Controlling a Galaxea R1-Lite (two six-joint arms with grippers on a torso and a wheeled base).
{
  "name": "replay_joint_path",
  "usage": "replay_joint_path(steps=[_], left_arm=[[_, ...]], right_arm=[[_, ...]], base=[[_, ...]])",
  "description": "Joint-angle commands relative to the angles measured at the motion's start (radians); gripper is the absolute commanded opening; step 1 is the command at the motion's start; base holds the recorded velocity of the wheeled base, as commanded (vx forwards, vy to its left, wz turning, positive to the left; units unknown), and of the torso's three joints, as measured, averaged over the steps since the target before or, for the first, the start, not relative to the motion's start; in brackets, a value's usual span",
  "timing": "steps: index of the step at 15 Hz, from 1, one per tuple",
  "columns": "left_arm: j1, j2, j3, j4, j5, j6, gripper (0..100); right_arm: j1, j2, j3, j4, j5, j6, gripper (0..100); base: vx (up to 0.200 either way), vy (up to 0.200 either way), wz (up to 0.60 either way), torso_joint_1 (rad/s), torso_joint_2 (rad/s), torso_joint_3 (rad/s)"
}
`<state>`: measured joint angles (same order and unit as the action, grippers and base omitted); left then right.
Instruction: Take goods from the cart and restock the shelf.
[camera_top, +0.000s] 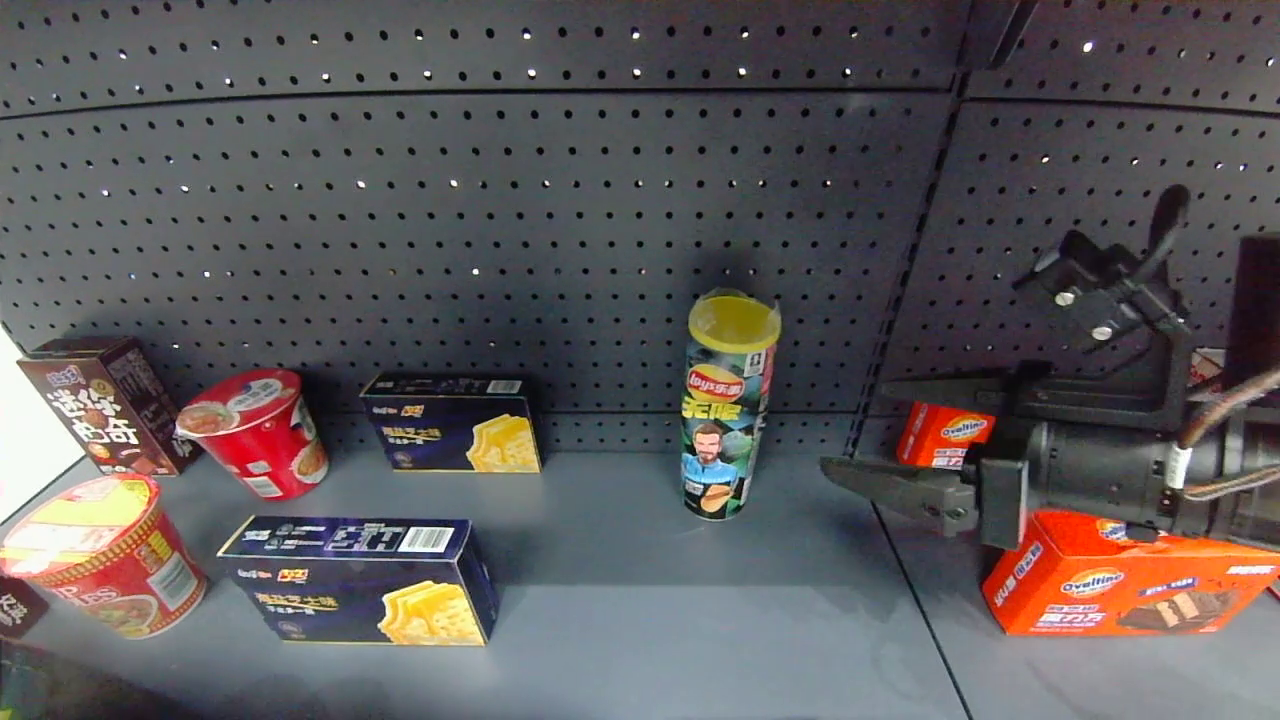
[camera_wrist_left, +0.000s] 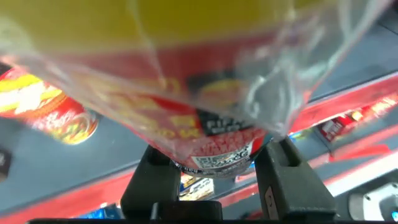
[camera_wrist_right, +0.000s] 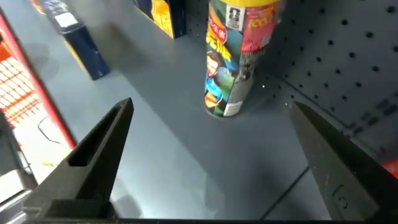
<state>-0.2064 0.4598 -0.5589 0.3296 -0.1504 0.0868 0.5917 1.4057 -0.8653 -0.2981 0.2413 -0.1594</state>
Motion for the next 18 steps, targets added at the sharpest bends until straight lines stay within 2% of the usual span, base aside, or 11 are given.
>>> replay_joint_path(steps=[1, 2, 10, 14, 18], left_arm=[[-0.022, 0.109, -0.009, -0.014, -0.001, 0.042, 0], [-0.022, 0.123, -0.003, -0.014, -0.003, 0.051, 0], [-0.021, 0.181, -0.030, -0.003, 0.000, 0.048, 0], [-0.015, 0.180, -0.042, -0.001, 0.003, 0.045, 0], [-0.015, 0.166, -0.035, 0.003, 0.003, 0.045, 0]], right_arm=[[0.008, 0.105, -0.070, -0.001, 0.001, -0.006, 100], [0.008, 0.125, -0.087, -0.003, 0.003, -0.006, 100], [-0.027, 0.249, -0.096, -0.102, 0.050, -0.017, 100], [-0.081, 0.299, -0.123, -0.105, 0.081, -0.055, 100], [-0.096, 0.337, -0.141, -0.107, 0.107, -0.055, 100]], base=[[0.000, 0.000, 0.00, 0.000, 0.00, 0.000], [0.000, 0.000, 0.00, 0.000, 0.00, 0.000], [0.000, 0.000, 0.00, 0.000, 0.00, 0.000], [0.000, 0.000, 0.00, 0.000, 0.00, 0.000], [0.000, 0.000, 0.00, 0.000, 0.00, 0.000]])
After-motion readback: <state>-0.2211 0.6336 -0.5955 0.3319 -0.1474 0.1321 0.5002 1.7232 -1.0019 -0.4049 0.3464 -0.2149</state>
